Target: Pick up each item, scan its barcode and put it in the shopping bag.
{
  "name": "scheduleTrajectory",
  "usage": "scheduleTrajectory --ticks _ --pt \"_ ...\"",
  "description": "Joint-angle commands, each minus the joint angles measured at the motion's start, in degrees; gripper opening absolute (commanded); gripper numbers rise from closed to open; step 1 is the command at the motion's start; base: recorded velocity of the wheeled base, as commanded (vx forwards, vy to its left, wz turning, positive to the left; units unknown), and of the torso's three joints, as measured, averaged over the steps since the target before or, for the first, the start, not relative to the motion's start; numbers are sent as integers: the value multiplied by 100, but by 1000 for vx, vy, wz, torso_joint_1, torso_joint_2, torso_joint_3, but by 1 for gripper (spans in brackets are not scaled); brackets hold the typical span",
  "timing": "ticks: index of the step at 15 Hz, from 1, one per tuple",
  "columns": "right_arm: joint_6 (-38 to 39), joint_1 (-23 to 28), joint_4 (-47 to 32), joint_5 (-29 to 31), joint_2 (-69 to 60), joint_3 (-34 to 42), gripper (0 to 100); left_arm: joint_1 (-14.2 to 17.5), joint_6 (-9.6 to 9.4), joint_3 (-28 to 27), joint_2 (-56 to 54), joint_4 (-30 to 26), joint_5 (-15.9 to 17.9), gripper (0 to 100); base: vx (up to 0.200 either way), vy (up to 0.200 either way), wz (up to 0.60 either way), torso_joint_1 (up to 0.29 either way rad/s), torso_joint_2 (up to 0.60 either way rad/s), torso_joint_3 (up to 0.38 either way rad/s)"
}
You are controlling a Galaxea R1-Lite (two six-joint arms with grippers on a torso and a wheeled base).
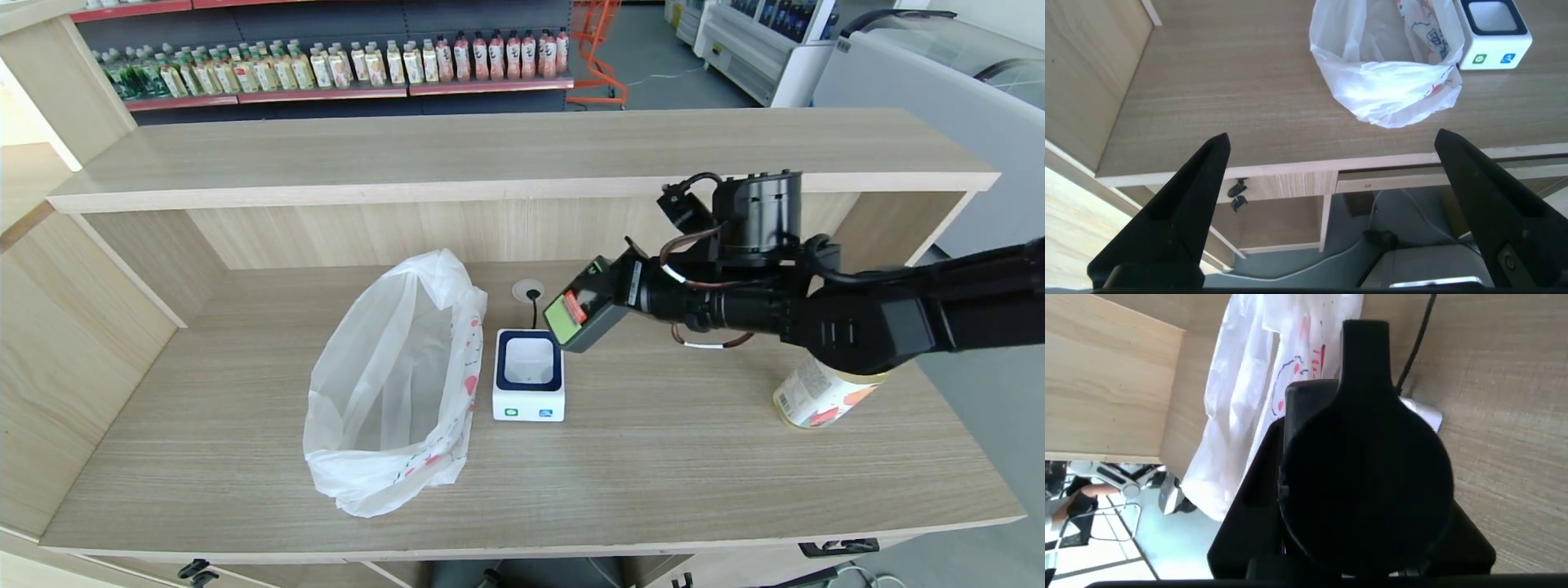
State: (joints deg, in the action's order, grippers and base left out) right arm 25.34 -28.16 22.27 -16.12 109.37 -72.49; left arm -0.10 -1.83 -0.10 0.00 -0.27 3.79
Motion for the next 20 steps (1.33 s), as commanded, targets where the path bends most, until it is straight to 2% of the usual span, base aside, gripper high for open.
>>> scheduleTrajectory --ticks 1,9,15,16,18,20 --pt "-469 531 14 -14 -1937 920 0 1 -2 1 9 0 -1 100 0 0 0 0 0 0" --pt "-812 1093 5 12 -2500 2072 0 1 -2 1 9 0 -1 100 0 0 0 0 0 0" --pt "-777 1190 -4 -6 -2597 2283 0 1 -2 1 9 0 -1 100 0 0 0 0 0 0" --pt "-698 1155 -4 -23 -2605 2274 0 1 -11 1 0 0 -1 100 0 0 0 0 0 0" --pt "-117 1049 -4 -32 -2561 2212 0 1 -2 1 0 0 -1 100 0 200 0 7 10 2" --pt "76 1032 -30 -32 -2430 2142 0 1 -2 1 9 0 -1 100 0 200 0 -10 2 2"
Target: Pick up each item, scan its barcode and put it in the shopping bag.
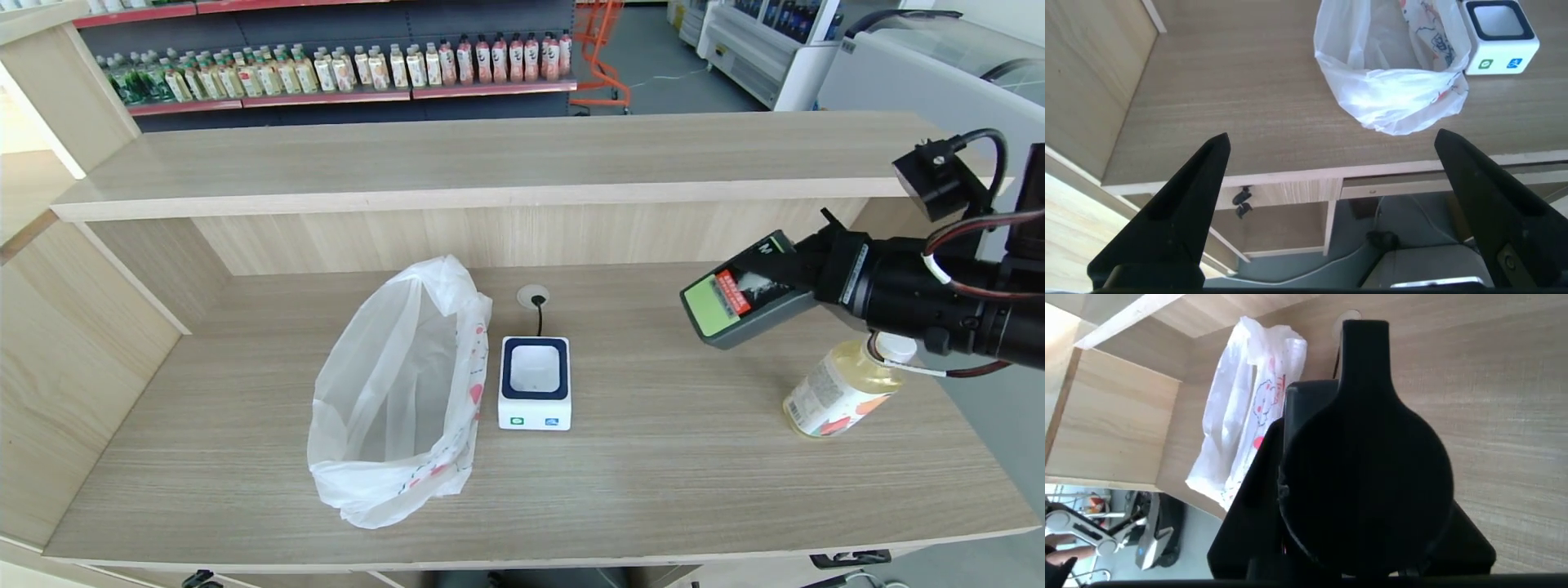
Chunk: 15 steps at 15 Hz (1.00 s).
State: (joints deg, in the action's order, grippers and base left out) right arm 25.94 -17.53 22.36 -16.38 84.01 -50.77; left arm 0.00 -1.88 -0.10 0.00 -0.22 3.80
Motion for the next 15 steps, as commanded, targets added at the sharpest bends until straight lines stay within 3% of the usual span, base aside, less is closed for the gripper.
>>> scheduleTrajectory --ticks 1,4,11,15 --pt "16 -40 -38 -5 186 -29 0 -9 3 1 9 -4 -2 100 0 200 0 22 7 -2" --pt "34 -260 -56 -5 432 -170 0 -9 3 1 9 -4 -2 100 0 67 0 9 2 -2" --pt "227 -1481 -478 12 1092 -1049 0 -9 3 1 9 -4 -2 100 0 0 0 0 0 0" --pt "-617 -1508 -443 39 1971 -1400 0 -9 3 1 9 -4 -2 100 0 0 0 0 0 0"
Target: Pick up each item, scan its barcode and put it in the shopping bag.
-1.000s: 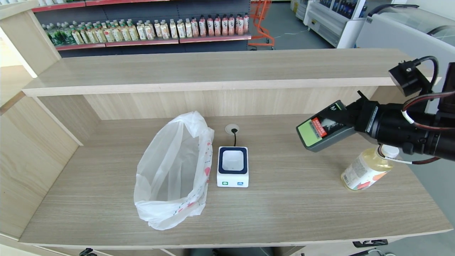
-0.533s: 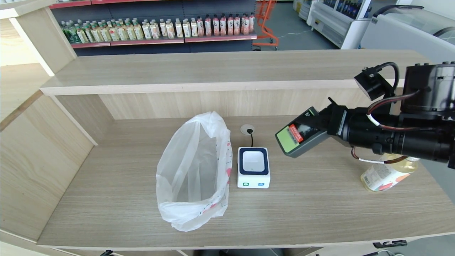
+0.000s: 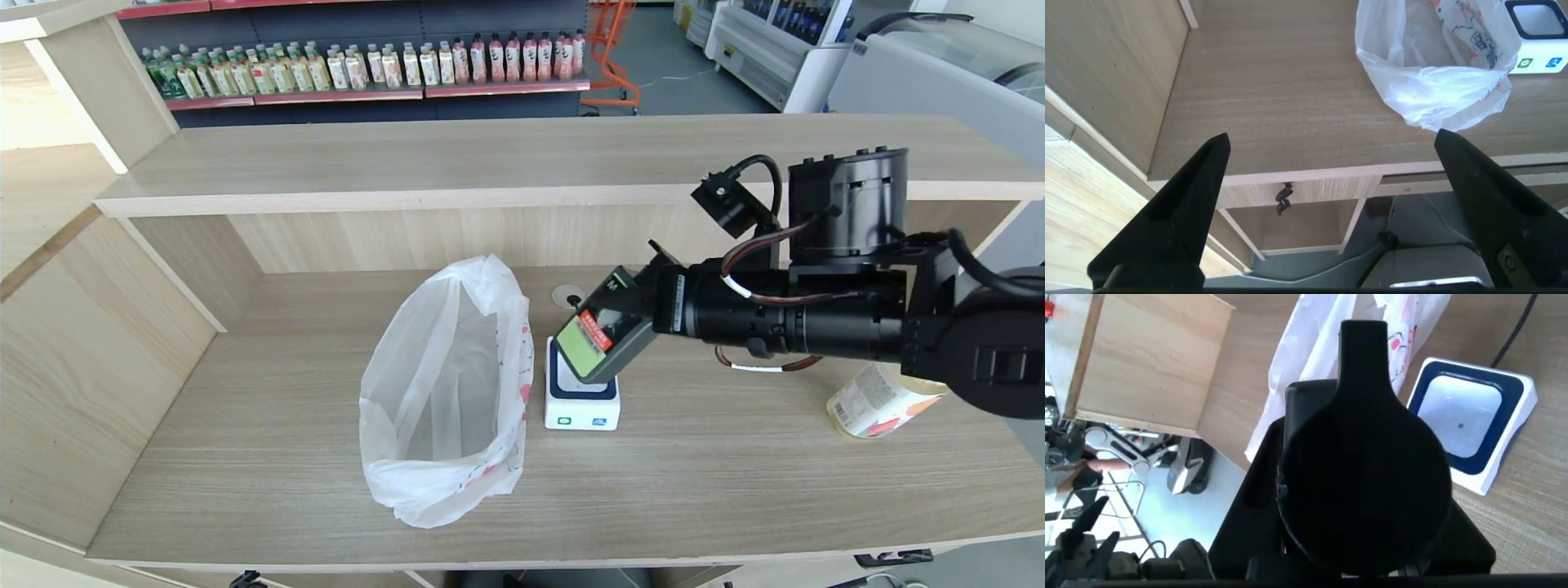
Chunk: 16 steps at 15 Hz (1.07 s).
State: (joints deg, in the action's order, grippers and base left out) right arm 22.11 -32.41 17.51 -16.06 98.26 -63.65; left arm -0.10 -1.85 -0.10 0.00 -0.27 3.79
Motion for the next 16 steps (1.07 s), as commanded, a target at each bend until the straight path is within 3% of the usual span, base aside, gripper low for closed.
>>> scheduleTrajectory --ticks 1,3,5,7,13,16 --pt "-348 -19 130 -3 686 -78 0 1 1 1 9 0 -1 100 0 0 0 0 0 0" --pt "-489 -37 297 -12 897 28 0 1 1 1 9 0 -1 100 0 0 0 0 0 0" --pt "-498 -63 816 -504 1187 1 0 1 1 1 9 0 8 100 0 0 0 0 0 0" --pt "-498 -63 1229 -609 1486 -139 0 1 1 1 9 0 -1 100 0 0 0 0 0 0" --pt "-629 -90 1827 -1541 2303 -631 0 1 1 1 9 0 -1 100 0 0 0 0 0 0" --pt "-1122 -169 2064 -1831 2725 -851 0 1 1 1 9 0 -1 100 0 0 0 0 0 0"
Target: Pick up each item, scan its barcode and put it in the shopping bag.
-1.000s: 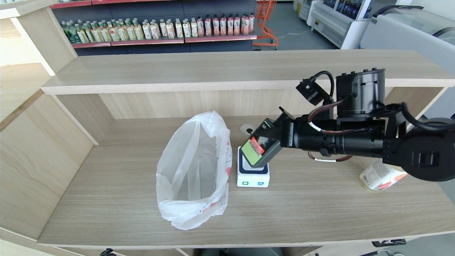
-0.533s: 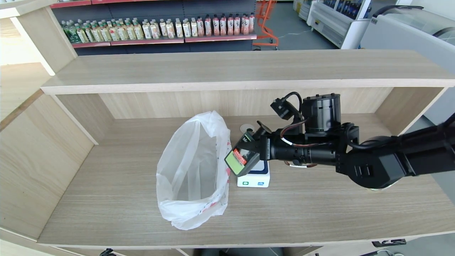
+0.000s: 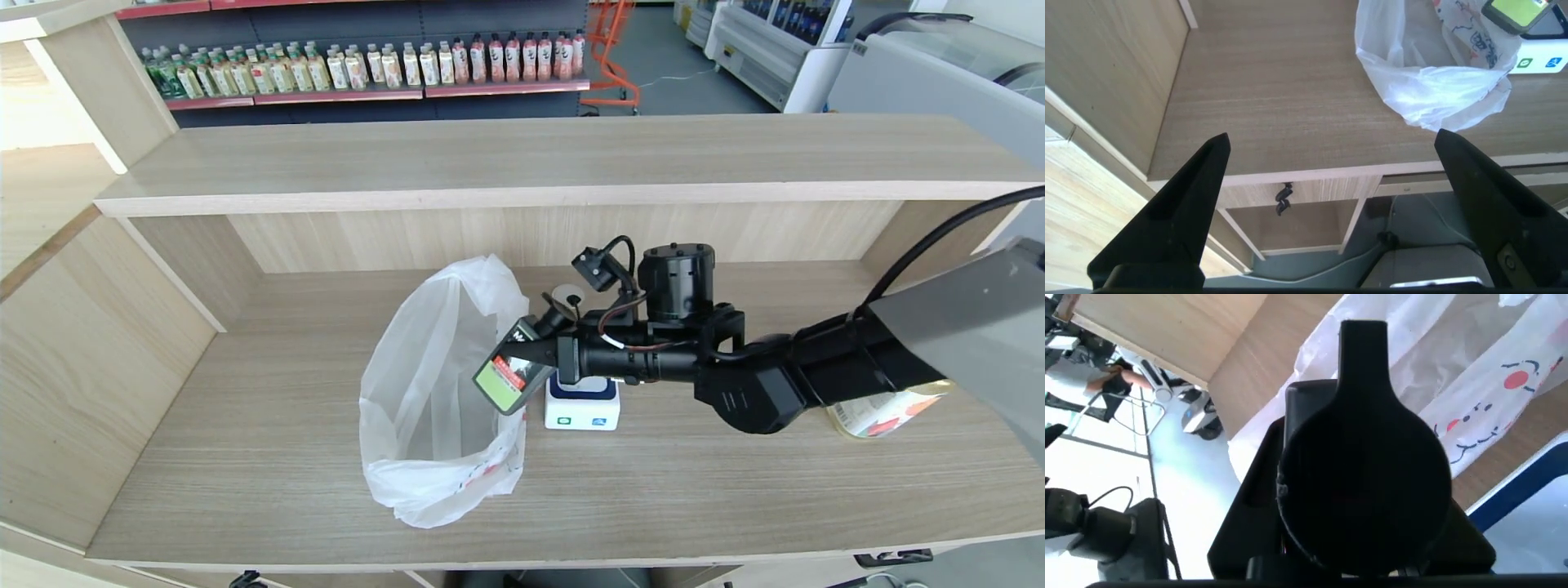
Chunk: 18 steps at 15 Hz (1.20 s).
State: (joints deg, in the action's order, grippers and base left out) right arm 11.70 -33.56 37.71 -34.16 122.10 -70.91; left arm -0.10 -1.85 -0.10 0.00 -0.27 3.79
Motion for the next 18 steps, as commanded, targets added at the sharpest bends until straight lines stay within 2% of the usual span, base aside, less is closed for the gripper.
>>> scheduleTrajectory --ticks 1,7,11,13,14,17,18 --pt "-160 -63 123 -82 490 -248 0 1 1 1 9 0 8 100 0 0 0 0 0 0" --pt "-300 -256 193 -320 1088 -1285 0 1 1 1 9 0 -1 100 0 0 0 0 0 0" --pt "-1082 -239 193 -284 1325 -1311 0 1 1 1 9 0 -1 100 0 0 0 0 0 0" --pt "-1144 -221 193 -284 1325 -1320 0 1 1 1 9 0 -1 100 0 0 0 0 0 0" --pt "-1118 -212 185 -276 1307 -1329 100 1 1 1 9 0 8 100 0 0 0 0 0 0" --pt "-819 -98 185 -258 1053 -1206 100 1 1 1 9 0 -1 100 0 0 0 0 0 0" --pt "-230 -54 185 -249 859 -1170 100 1 1 1 9 0 -1 100 0 0 0 0 0 0"
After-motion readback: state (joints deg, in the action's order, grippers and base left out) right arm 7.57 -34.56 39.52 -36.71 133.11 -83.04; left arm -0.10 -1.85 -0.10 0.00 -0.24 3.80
